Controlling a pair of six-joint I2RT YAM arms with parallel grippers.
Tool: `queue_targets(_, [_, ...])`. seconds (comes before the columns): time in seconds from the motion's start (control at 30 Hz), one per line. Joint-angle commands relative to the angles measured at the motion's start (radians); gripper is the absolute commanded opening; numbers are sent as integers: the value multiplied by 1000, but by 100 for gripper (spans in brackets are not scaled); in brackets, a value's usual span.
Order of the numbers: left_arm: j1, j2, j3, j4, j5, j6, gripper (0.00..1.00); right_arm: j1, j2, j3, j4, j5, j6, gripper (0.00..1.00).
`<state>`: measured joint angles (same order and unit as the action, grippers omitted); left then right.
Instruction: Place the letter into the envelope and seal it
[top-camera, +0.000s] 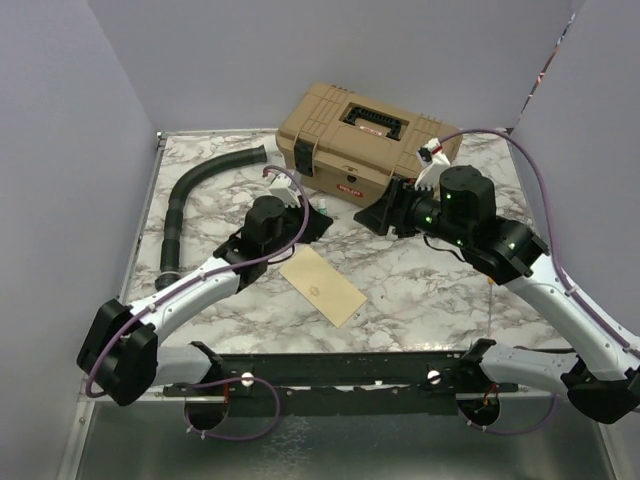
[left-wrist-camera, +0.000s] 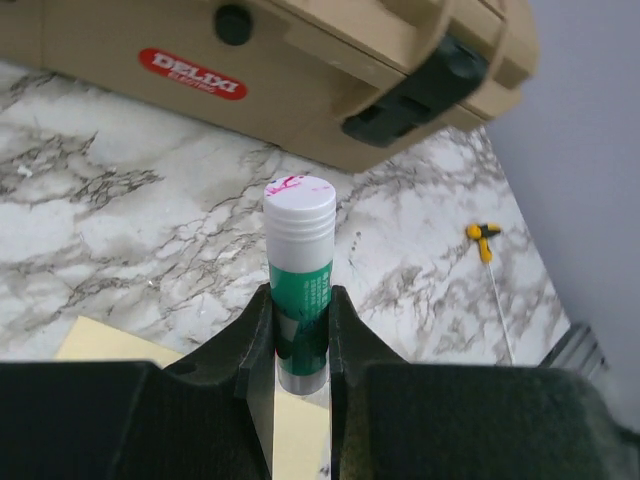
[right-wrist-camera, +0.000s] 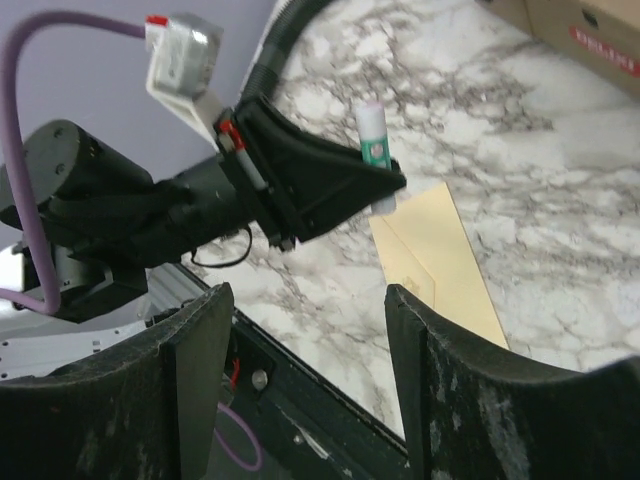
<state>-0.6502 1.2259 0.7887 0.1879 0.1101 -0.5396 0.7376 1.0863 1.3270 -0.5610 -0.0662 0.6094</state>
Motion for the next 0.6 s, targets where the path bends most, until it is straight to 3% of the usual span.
queue_targets(0.0, [-5, 93, -16, 48, -226, -364, 0, 0, -24, -84, 33, 34, 98, 65])
queue_targets(0.17, [-4, 216, -4, 14, -358, -555, 0, -1, -45, -164, 53, 56, 154, 65])
queue_targets(0.27, [-5, 277, 9, 11, -428, -641, 5, 0, -52, -197, 62, 58, 171, 65])
queue_targets(0.57, [-5, 478, 112, -65, -494, -706, 10, 0, -197, -366, 152, 131, 272, 65])
